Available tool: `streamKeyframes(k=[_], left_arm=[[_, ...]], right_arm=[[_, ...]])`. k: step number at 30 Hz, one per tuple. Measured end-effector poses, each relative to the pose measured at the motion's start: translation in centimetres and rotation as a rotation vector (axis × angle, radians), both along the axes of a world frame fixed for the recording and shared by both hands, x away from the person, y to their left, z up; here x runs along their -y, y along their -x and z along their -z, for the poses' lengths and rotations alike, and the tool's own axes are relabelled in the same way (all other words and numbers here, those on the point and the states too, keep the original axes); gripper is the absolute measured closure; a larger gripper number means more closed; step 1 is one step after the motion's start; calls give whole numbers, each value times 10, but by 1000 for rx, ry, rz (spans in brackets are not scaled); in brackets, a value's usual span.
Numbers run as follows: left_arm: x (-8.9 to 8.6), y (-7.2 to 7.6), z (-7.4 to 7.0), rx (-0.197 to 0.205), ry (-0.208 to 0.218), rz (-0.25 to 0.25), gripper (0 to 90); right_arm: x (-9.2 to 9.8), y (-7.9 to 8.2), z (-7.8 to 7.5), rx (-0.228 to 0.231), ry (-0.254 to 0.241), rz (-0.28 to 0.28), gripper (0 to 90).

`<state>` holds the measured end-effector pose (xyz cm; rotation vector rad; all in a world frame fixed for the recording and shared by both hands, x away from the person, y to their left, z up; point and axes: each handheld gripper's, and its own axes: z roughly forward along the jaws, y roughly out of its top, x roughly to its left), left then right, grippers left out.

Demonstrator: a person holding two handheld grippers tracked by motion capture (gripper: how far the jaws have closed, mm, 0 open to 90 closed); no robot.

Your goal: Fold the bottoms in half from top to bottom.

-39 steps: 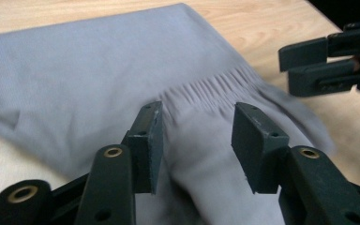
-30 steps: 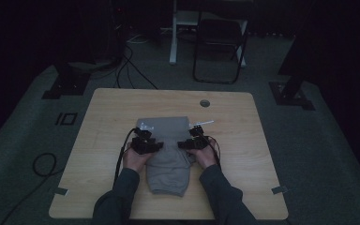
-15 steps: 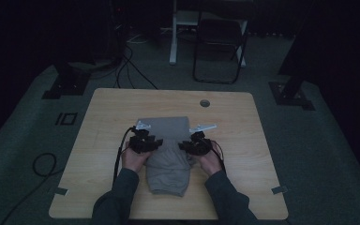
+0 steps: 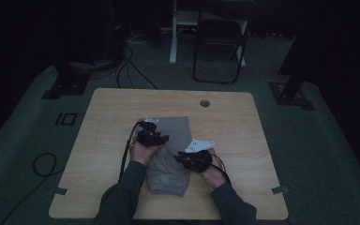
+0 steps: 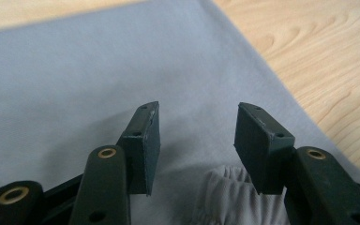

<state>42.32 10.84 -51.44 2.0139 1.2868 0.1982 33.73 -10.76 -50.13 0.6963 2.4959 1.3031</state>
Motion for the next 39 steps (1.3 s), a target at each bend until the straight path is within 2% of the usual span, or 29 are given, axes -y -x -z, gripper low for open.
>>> streamKeyframes(k=[2,7,11,18,21,23,24,27,30,31,33,35,36,37,39], left_arm=[[2,0,4,-26,-17,4,504],[-3,12,6,-62,20,31,520],[-7,31,4,-46,42,48,532],[-8,62,2,-5,26,88,530],[-11,73,3,2,26,92,528],[-13,76,3,6,28,93,527],[-16,84,4,9,35,95,527],[-19,96,6,10,33,104,525],[-23,105,9,8,36,104,522],[-25,107,10,6,41,104,520],[-26,112,10,8,39,114,520],[-27,114,10,8,36,114,517],[-28,118,8,15,68,123,517],[-29,120,5,27,82,129,513],[-30,123,-2,64,116,145,512]], right_arm=[[1,1,1,1,-5,-2,783],[6,4,5,4,-7,6,774],[12,6,12,-19,-10,19,735],[22,6,20,-98,-40,35,573],[27,4,19,-138,-64,28,531],[27,4,19,-148,-71,25,521],[28,4,18,-151,-79,24,512],[33,3,12,-159,-140,28,491],[36,-3,6,-168,-208,71,515],[36,-6,5,-172,-209,102,530],[32,-13,6,-175,-180,166,549],[29,-17,8,-182,-162,185,555],[26,-22,11,-200,-139,201,559],[17,-28,18,-242,-94,231,571],[9,-27,25,-276,-70,206,577]])
